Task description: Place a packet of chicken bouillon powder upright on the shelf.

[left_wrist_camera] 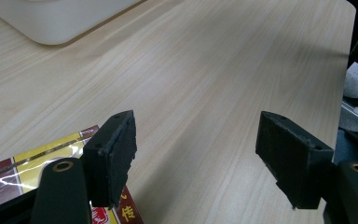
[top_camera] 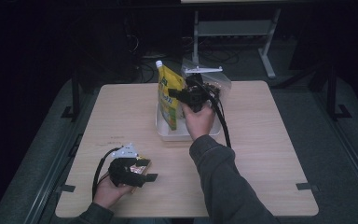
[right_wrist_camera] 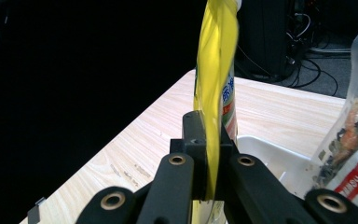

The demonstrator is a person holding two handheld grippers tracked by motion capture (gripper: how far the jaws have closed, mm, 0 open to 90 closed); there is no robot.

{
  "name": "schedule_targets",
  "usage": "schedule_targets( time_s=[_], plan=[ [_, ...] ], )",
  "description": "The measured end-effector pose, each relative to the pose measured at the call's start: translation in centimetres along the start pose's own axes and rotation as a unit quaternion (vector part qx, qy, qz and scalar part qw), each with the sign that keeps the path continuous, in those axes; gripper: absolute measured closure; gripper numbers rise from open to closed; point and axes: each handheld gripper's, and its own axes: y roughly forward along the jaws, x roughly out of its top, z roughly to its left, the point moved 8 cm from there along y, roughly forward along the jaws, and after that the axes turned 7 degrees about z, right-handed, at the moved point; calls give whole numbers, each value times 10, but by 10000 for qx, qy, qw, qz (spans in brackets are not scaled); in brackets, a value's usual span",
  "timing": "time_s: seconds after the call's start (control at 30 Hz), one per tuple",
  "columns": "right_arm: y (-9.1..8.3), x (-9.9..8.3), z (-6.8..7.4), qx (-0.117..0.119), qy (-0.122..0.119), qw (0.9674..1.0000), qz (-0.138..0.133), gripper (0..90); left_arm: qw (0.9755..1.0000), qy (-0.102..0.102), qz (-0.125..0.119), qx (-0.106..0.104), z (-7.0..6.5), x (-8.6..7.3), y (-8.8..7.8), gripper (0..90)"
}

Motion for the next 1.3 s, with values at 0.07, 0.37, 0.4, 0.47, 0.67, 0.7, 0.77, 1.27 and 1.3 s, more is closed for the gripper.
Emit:
schedule_targets(
  time_s=[0.07, 0.37, 0.4, 0.47, 0.67, 0.7, 0.77, 1.27, 1.3],
  plan=[
    [4, 0, 1, -23, 22, 10000, -3, 895, 10000, 14, 5, -1, 0, 0, 0, 281],
    [12, 0, 1, -73, 122, 9999, -79, 895, 10000, 30, 17, -14, -1, 0, 1, 281],
    [13, 0, 1, -81, 129, 9998, -88, 895, 10000, 25, 8, -24, -1, 0, 1, 281],
    [14, 0, 2, -92, 159, 9998, -101, 895, 10000, 30, 17, -22, -1, 1, 1, 281],
    [22, 0, 3, -87, 250, 9995, -145, 894, 10000, 28, 8, -31, -1, 1, 1, 281],
    [23, 0, 3, -93, 244, 9995, -152, 894, 10000, 31, 7, -31, -1, 1, 1, 281],
    [26, 0, 4, -103, 274, 9994, -174, 894, 10000, 35, 7, -28, 0, 1, 1, 281],
    [42, -6, 7, -178, 316, 9990, -279, 894, 10000, 26, -17, -36, 0, 1, -1, 281],
    [43, -6, 7, -183, 303, 9990, -283, 894, 10000, 27, -21, -35, 0, 1, -1, 281]
  ],
)
